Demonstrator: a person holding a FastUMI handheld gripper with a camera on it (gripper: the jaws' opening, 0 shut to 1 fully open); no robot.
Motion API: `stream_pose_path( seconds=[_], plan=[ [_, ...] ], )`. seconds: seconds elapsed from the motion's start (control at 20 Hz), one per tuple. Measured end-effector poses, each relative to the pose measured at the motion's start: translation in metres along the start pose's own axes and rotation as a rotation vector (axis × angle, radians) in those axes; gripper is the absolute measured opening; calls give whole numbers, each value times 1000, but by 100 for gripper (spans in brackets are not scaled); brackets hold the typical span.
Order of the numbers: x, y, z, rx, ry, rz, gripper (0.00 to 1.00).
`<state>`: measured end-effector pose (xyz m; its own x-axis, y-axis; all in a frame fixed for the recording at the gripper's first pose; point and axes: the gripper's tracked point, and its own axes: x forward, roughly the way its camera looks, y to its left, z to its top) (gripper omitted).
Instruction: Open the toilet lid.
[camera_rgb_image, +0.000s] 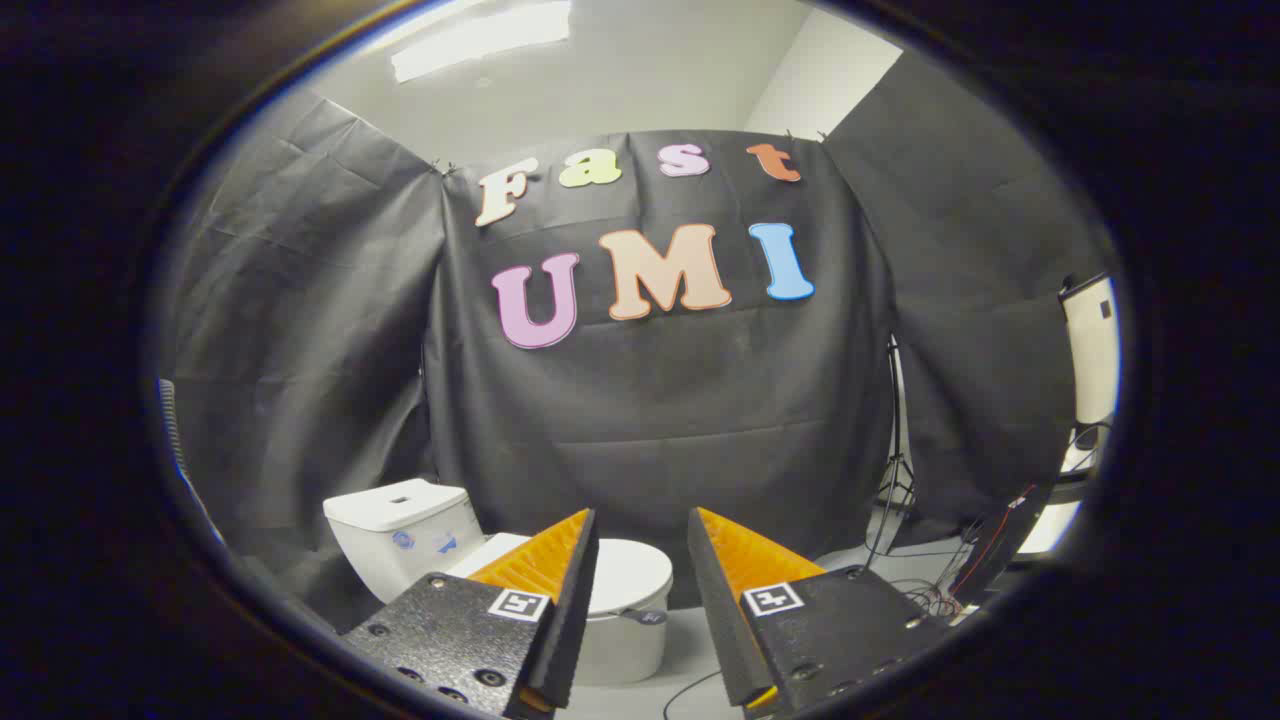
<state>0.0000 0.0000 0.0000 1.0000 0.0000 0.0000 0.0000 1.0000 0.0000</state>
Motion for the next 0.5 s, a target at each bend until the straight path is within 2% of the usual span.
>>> stream_pose_path(
  seconds=[0.5],
  plan=[
    [8,2,-8,33,16,8,53]
  ],
)
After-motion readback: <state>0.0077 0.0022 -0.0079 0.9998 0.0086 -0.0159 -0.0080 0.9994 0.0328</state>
